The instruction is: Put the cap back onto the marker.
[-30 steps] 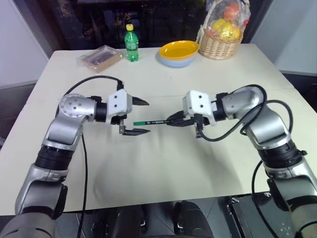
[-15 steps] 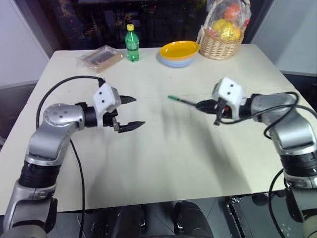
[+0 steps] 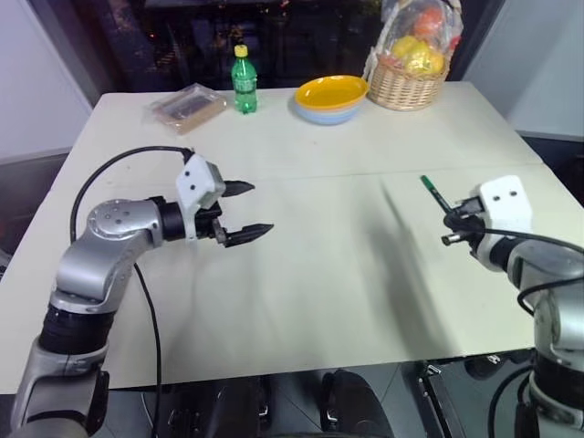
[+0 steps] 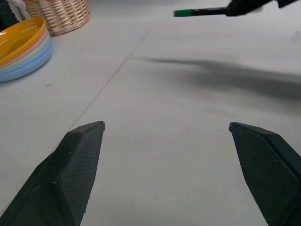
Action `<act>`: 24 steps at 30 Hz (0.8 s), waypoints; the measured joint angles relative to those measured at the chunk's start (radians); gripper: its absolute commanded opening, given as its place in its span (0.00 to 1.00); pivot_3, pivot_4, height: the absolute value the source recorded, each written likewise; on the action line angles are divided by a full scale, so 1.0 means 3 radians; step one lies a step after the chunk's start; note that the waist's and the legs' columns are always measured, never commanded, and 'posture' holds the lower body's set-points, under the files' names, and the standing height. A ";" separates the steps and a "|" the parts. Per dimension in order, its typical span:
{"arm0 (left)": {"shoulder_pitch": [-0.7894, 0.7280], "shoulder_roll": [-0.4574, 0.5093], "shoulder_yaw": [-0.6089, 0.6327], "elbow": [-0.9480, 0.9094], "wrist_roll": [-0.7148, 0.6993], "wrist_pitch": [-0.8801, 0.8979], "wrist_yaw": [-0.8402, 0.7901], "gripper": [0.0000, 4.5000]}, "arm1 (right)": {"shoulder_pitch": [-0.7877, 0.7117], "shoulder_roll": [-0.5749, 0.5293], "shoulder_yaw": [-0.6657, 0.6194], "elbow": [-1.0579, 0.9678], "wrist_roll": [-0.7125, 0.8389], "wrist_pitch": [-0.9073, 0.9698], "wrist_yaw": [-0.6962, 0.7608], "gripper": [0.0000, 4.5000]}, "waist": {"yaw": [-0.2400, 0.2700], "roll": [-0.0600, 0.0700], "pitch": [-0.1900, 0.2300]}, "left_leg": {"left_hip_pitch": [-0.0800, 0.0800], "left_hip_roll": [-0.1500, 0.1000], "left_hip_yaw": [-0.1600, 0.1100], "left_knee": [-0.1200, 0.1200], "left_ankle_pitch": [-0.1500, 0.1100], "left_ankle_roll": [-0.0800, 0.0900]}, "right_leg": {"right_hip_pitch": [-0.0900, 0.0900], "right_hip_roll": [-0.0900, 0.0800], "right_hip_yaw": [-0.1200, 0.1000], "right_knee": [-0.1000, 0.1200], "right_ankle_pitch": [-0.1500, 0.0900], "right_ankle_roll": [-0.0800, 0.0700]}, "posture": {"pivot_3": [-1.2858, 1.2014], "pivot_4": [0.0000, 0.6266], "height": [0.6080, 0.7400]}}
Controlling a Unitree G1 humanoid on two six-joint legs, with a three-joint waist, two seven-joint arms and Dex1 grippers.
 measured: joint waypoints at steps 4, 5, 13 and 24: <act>-0.0083 -0.0022 -0.0081 0.0068 0.0000 -0.0027 -0.0024 0.98 | 0.0311 0.0143 -0.0107 0.0001 -0.0071 -0.0094 -0.0228 0.00 | 0.0003 0.0000 0.0000 | 0.0000 0.0000 0.0000 -0.0001 0.0000 0.0001 | 0.0000 0.0001 0.0000 -0.0001 0.0000 0.0000 | 0.52 0.24 1.00; -0.0095 -0.0030 -0.0088 0.0090 0.0000 -0.0032 -0.0027 0.98 | 0.0386 0.0178 -0.0129 0.0015 -0.0077 -0.0122 -0.0263 0.00 | -0.0002 0.0000 0.0000 | 0.0000 0.0000 0.0000 -0.0001 0.0000 0.0001 | 0.0000 0.0001 0.0000 -0.0001 0.0000 0.0000 | 0.52 0.24 1.00; -0.0157 -0.0056 -0.0159 0.0124 0.0000 -0.0076 -0.0058 0.98 | 0.0615 0.0241 -0.0269 0.0167 -0.0094 -0.0294 -0.0388 0.00 | -0.0005 0.0000 0.0000 | 0.0001 0.0000 0.0000 -0.0001 0.0000 0.0001 | 0.0000 0.0002 0.0001 -0.0001 0.0000 0.0000 | 0.52 0.24 1.00; -0.0156 -0.0059 -0.0199 0.0126 -0.0001 -0.0078 -0.0072 1.00 | 0.0660 0.0227 -0.0265 0.0256 -0.0063 -0.0424 -0.0398 0.32 | -0.0003 0.0000 0.0000 | 0.0000 0.0000 0.0000 -0.0002 0.0000 0.0001 | 0.0000 0.0002 0.0002 -0.0001 -0.0001 0.0000 | 0.52 0.24 1.00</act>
